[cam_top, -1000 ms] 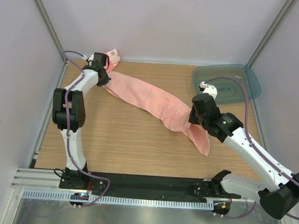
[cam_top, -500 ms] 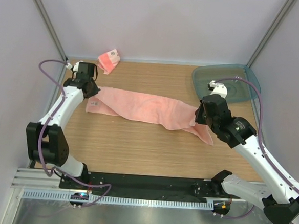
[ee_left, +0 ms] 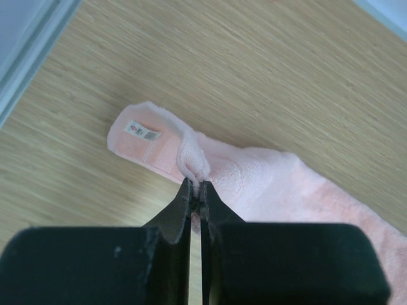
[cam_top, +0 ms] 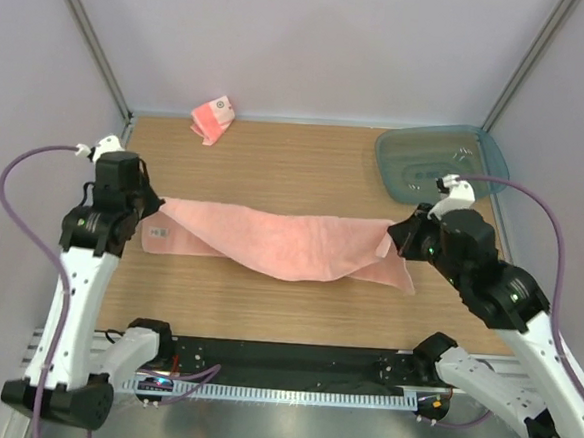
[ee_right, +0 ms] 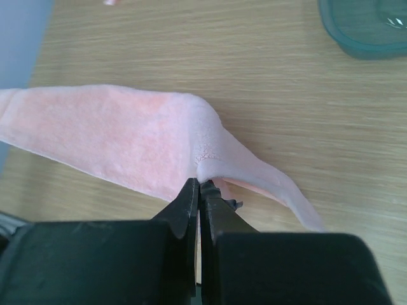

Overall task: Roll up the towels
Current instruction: Flatten the towel

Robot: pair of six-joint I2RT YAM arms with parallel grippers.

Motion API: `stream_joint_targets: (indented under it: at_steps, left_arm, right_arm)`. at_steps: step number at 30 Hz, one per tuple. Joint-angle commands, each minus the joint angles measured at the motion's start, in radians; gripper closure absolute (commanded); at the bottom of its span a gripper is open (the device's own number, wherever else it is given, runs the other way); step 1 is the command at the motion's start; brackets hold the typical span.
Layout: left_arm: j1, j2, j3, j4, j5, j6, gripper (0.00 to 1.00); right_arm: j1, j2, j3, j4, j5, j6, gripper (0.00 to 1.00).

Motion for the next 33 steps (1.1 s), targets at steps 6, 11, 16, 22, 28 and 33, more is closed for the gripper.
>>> stream_joint_targets:
  at_steps: [6, 11, 16, 22, 28, 33]
  left_arm:
    - [0.006, -0.164, 0.263, -0.273, -0.097, 0.097, 0.99]
    - [0.006, -0.061, 0.268, -0.246, -0.141, 0.132, 1.0]
    - [0.117, 0.25, 0.341, -0.224, -0.07, 0.165, 1.0]
    - [0.314, 0.607, 0.476, -0.163, 0.075, 0.146, 1.0]
    - [0.356, 0.898, 0.697, -0.2, 0.118, 0.129, 0.98]
    - [0.395, 1.029, 0.861, -0.218, 0.063, 0.105, 0.87]
  right_arm:
    - [-0.002, -0.169, 0.033, 0.002, -0.035, 0.037, 0.99]
    - [-0.046, 0.166, 0.109, -0.066, 0.05, 0.061, 0.99]
    - [-0.408, 0.466, 0.092, 0.122, -0.484, 0.114, 0.99]
    - [-0.487, 0.954, 0.289, 0.164, -0.562, 0.114, 0.99]
    - [-0.481, 1.119, 0.489, 0.115, -0.594, 0.077, 0.59]
    - [-0.484, 1.123, 0.598, 0.026, -0.411, 0.045, 0.15]
